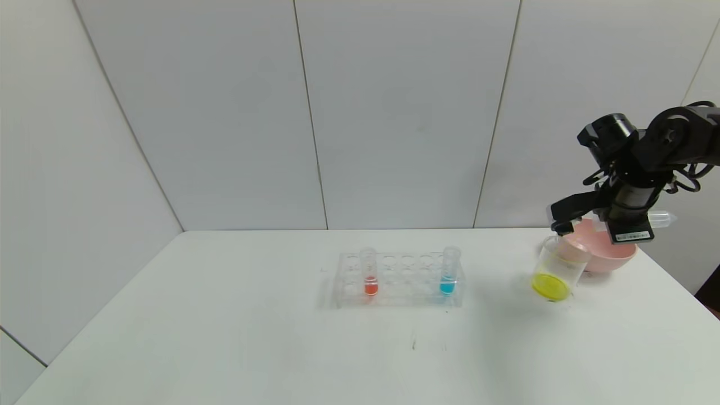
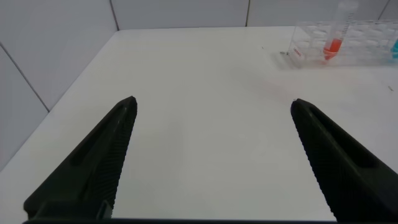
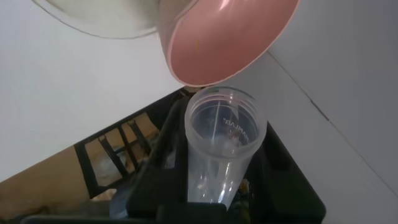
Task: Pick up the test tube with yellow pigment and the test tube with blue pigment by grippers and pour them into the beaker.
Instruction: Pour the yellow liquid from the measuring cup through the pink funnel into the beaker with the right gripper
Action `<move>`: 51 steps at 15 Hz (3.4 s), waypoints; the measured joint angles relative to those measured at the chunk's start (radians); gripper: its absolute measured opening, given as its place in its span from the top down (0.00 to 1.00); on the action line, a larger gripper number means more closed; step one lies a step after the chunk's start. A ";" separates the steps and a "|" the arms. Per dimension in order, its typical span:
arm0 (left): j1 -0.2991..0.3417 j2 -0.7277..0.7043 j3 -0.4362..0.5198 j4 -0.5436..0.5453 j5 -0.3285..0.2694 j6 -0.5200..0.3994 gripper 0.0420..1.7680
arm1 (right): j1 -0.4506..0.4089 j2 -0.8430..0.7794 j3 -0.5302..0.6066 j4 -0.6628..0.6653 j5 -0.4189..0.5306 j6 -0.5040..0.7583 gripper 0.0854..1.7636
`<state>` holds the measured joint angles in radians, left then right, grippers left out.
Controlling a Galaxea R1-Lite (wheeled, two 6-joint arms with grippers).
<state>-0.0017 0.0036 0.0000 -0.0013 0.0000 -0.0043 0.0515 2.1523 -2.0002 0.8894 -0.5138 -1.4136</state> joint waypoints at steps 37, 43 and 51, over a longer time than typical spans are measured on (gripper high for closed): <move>0.000 0.000 0.000 0.000 0.000 0.000 0.00 | -0.143 -0.614 1.326 -1.672 0.766 1.467 0.71; 0.000 0.000 0.000 0.000 0.000 0.000 0.00 | -0.252 -0.587 1.326 -1.708 0.768 1.459 0.71; 0.000 0.000 0.000 0.000 0.000 0.000 0.00 | -0.330 -0.258 1.099 -1.817 0.762 1.453 0.71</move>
<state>-0.0017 0.0036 0.0000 -0.0013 0.0000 -0.0038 -0.2781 1.8945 -0.9011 -0.9277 0.2483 0.0389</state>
